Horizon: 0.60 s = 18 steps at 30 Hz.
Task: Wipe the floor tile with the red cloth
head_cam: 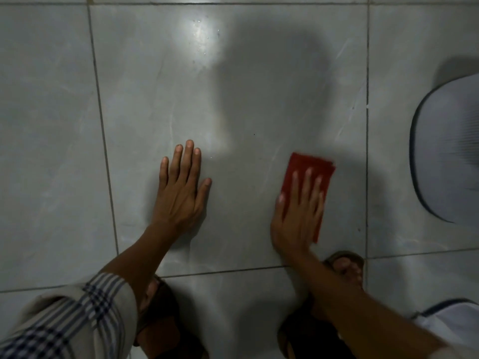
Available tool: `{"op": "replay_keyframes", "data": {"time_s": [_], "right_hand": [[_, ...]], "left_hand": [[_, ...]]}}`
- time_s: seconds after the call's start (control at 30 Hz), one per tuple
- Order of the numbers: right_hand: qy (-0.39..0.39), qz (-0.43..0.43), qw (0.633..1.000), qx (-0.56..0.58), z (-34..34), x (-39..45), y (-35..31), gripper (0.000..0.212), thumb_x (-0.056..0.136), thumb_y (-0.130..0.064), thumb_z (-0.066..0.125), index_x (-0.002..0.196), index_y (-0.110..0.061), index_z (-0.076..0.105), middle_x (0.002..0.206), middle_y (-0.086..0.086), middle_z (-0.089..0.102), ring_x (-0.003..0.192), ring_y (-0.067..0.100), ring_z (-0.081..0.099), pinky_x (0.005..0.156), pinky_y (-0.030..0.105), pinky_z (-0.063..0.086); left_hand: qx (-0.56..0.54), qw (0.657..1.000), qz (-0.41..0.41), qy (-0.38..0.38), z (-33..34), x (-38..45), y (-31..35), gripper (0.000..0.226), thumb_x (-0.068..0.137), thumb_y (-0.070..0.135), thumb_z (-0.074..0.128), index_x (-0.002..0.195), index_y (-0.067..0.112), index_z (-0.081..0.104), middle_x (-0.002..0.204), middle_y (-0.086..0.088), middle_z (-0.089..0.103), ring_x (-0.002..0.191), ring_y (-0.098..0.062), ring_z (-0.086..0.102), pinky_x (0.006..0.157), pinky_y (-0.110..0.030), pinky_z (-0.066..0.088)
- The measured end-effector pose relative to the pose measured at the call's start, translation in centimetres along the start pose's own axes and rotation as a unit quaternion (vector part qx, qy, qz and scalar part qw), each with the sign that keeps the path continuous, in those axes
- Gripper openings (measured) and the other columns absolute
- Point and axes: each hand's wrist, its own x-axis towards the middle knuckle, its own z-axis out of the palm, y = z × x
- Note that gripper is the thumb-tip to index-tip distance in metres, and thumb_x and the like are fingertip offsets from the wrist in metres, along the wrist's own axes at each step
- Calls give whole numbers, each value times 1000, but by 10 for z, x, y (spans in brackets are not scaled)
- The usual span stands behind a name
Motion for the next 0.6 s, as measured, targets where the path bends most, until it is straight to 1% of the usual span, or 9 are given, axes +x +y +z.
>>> {"op": "replay_keyframes", "data": {"time_s": [0.07,0.13,0.23,0.3,0.37,0.4,0.43,0.5,0.6], "right_hand": [[34,27,999,1,0,62,-18,63,117,-36,36,176,-17,26,186,11,18,173,32,15,137,56,21],[47,-10,999,-12,0,103,-46,64,115,-35,36,176,-18,26,186,13,18,173,33,16,137,54,22],[41,-78,996,-12,5,109,-93,65,114,-34,35,176,-19,25,186,12,18,173,31,16,138,50,20],[-9,-167,986,-3,11,80,-107,63,117,-33,31,177,-18,20,187,11,14,174,31,10,139,50,16],[-82,-257,963,10,16,35,-96,63,118,-33,33,178,-18,17,188,11,9,174,30,3,139,52,14],[-107,-273,956,19,15,9,-81,64,118,-33,36,178,-19,18,188,10,8,174,29,2,139,52,15],[-120,-264,957,24,13,-15,-64,64,118,-33,39,178,-20,19,188,9,8,174,29,3,139,53,16],[-116,-193,974,13,8,-51,-28,65,116,-35,42,177,-23,22,188,7,8,174,30,4,137,56,19],[-89,-100,991,-22,-6,-45,9,67,114,-39,43,176,-27,23,187,9,10,174,36,5,134,65,20]], "left_hand": [[2,1000,2,9,0,3,1,73,116,45,30,176,8,9,186,-13,3,173,-31,2,139,-56,3],[-5,1000,1,25,-2,13,-1,73,115,43,31,176,7,12,186,-13,6,173,-30,4,139,-55,3],[-26,999,-9,40,-6,28,-5,68,116,37,30,175,7,16,185,-14,11,173,-30,8,139,-55,5],[-43,998,-17,42,-9,33,-4,66,116,32,30,175,7,16,185,-14,11,173,-30,8,139,-55,6],[-53,998,-17,34,-12,34,-4,65,116,30,29,175,6,16,185,-15,11,172,-31,8,139,-55,5],[-55,998,-15,28,-13,34,-4,65,116,30,28,175,6,15,185,-15,10,172,-31,8,139,-55,5],[-55,998,-15,22,-15,34,-4,65,116,31,27,175,6,14,185,-15,9,173,-31,7,139,-55,5],[-52,998,-21,8,-17,34,-4,67,116,32,26,176,7,11,186,-13,6,173,-30,4,139,-55,4],[-50,999,-19,-7,-19,32,-5,68,116,34,25,176,8,7,186,-12,1,173,-28,0,139,-54,2]]}}
